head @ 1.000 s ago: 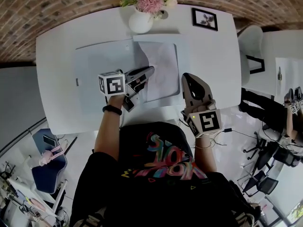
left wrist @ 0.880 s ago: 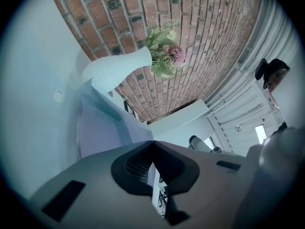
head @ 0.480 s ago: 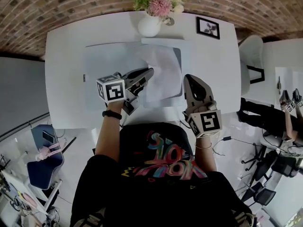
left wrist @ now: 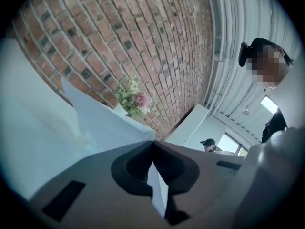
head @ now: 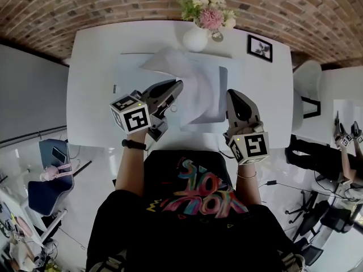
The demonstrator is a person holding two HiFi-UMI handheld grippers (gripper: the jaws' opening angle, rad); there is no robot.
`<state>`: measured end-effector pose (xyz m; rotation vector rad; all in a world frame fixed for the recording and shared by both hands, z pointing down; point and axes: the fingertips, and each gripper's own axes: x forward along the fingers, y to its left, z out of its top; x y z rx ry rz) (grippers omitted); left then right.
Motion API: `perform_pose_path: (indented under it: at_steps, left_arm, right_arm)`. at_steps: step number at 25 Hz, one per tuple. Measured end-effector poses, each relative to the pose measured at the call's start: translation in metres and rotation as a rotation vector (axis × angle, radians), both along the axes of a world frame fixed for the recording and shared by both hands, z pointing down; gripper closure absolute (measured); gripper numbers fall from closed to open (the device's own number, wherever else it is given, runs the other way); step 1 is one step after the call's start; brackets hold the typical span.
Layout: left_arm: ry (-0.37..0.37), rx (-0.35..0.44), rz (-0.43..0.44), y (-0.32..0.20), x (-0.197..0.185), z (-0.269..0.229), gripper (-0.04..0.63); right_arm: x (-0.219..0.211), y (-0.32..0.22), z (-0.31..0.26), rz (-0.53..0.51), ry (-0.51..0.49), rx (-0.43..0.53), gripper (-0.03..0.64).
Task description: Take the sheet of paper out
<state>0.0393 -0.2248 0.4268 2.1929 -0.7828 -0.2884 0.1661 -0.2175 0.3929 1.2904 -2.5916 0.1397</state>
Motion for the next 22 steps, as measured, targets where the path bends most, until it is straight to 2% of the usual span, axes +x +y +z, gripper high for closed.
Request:
perform_pose_path:
  at_steps: [6,15,22]
  left_arm:
    - [-0.084,0.125,-0.129,0.001,-0.029,-0.04,0.572]
    - [-0.261,0.332,-0.295,0.005,-0.054,-0.09,0.572]
    - [-0.411,0.475,-0.361,0.011,-0.052,-0.118,0.572]
  right_arm:
    - [-0.016,-0.011,-0.016,-0.05,-0.011,0.035,0.597]
    - [-0.032,-0.028,-0.045,-0.075,-0.007,0.098,0.597]
    - [-0.028,-0.033,-0.06,-0.066,0.001,0.12,0.597]
